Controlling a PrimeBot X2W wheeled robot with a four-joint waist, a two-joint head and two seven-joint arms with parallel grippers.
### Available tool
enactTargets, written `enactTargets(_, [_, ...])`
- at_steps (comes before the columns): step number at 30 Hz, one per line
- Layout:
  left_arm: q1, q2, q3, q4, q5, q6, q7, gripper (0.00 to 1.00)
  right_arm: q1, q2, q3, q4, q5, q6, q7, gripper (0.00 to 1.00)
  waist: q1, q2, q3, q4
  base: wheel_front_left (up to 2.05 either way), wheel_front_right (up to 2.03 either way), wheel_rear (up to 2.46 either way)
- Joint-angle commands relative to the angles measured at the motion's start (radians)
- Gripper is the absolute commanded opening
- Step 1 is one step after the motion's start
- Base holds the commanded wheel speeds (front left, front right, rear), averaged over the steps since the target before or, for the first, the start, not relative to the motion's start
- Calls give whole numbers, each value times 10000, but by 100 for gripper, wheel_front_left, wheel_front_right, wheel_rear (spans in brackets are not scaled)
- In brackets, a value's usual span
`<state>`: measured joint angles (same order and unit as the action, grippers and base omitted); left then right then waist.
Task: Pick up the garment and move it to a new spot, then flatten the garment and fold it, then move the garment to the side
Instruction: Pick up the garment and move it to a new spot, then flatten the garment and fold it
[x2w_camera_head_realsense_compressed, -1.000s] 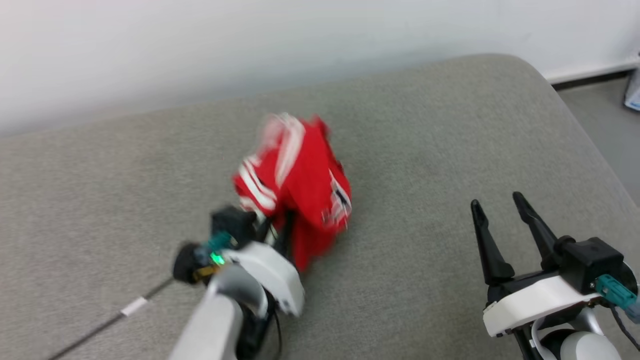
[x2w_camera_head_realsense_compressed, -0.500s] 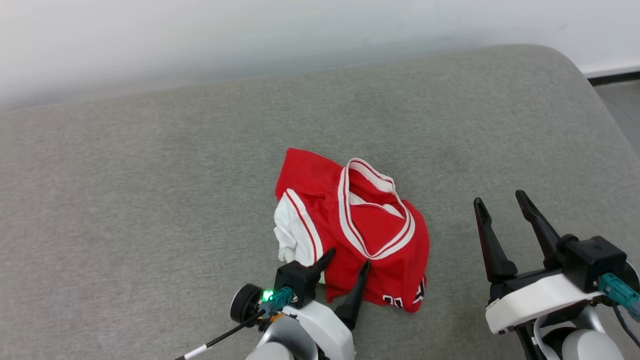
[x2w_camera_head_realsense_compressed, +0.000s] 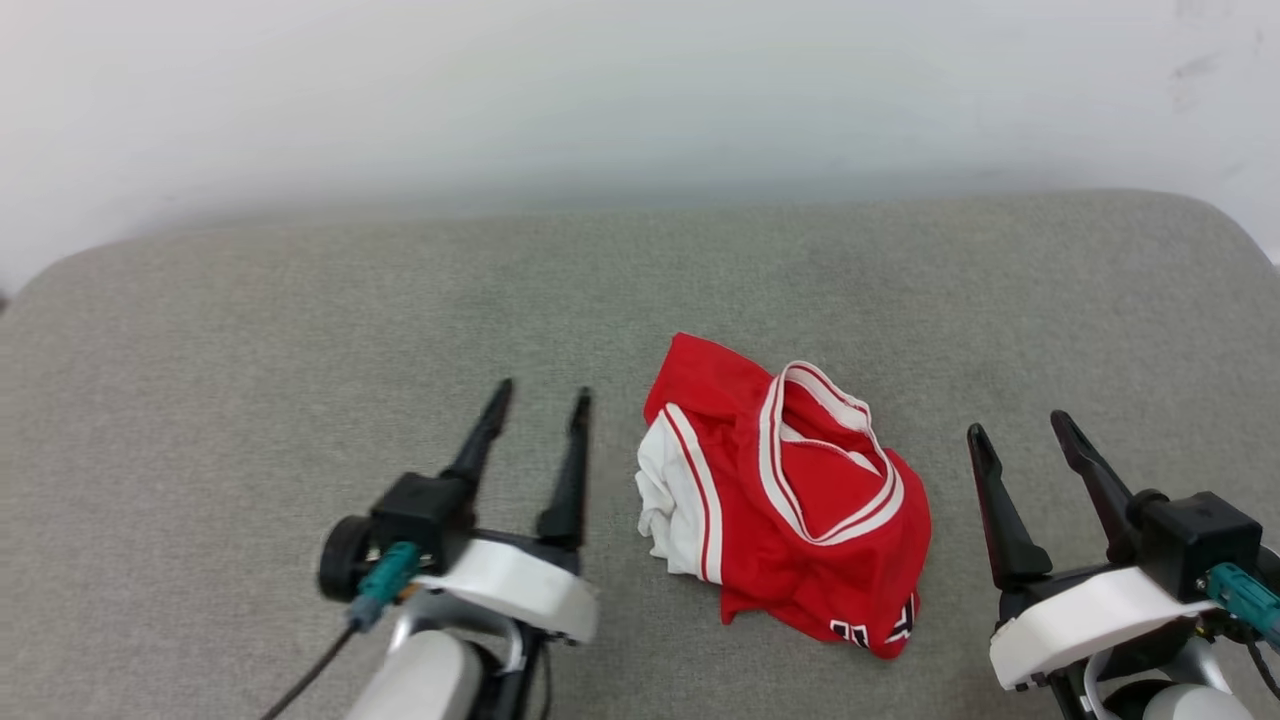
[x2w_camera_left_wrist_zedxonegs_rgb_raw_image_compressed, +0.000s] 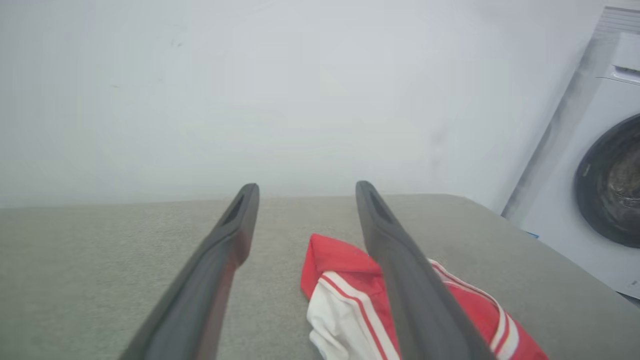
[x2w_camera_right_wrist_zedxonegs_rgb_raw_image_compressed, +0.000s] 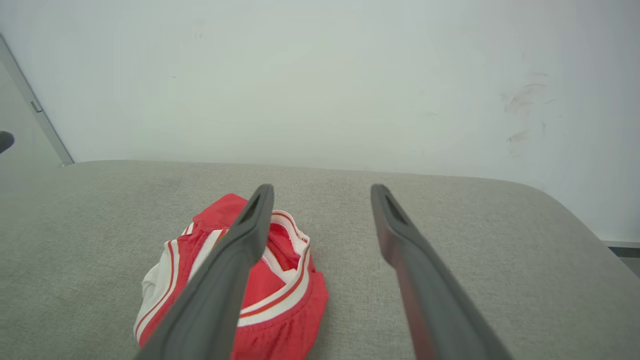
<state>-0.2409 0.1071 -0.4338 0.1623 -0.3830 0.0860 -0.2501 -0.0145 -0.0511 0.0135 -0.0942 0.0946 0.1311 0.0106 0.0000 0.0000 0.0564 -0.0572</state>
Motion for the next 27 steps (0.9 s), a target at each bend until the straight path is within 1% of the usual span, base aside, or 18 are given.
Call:
enactTargets(1, [245, 274, 319, -88, -64, 147, -72, 100, 177, 9, -57, -82, -6, -7, 56, 100, 0, 0, -211, 207, 0, 0, 0])
enactTargets(3, [403, 610, 671, -135, -96, 266, -79, 100, 270, 11, -100, -105, 49, -7, 106, 100, 0, 0, -307, 278, 0, 0, 0])
enactTargets(6, [696, 1137, 1055, -130, -214, 306, 100, 100, 395, 10, -116, -145, 119, -7, 160, 100, 0, 0, -417, 311, 0, 0, 0])
enactTargets(9, [964, 1587, 1237, -217, -368, 248, 479, 100, 535, 10, -153, -153, 149, -7, 207, 100, 0, 0, -552, 300, 0, 0, 0])
enactTargets(12, [1241, 1881, 1336, -413, -462, 259, 773, 100, 700, 11, -191, -223, 147, -7, 242, 100, 0, 0, -656, 256, 0, 0, 0])
enactTargets(16, [1625, 1942, 1324, -666, -589, 358, 1040, 100, 918, 10, -219, -333, 162, -7, 318, 100, 0, 0, -796, 144, 0, 0, 0])
enactTargets(27, [1918, 1925, 1333, -859, -761, 524, 1081, 100, 988, 10, -216, -541, 169, -7, 401, 100, 0, 0, -853, 125, 0, 0, 0])
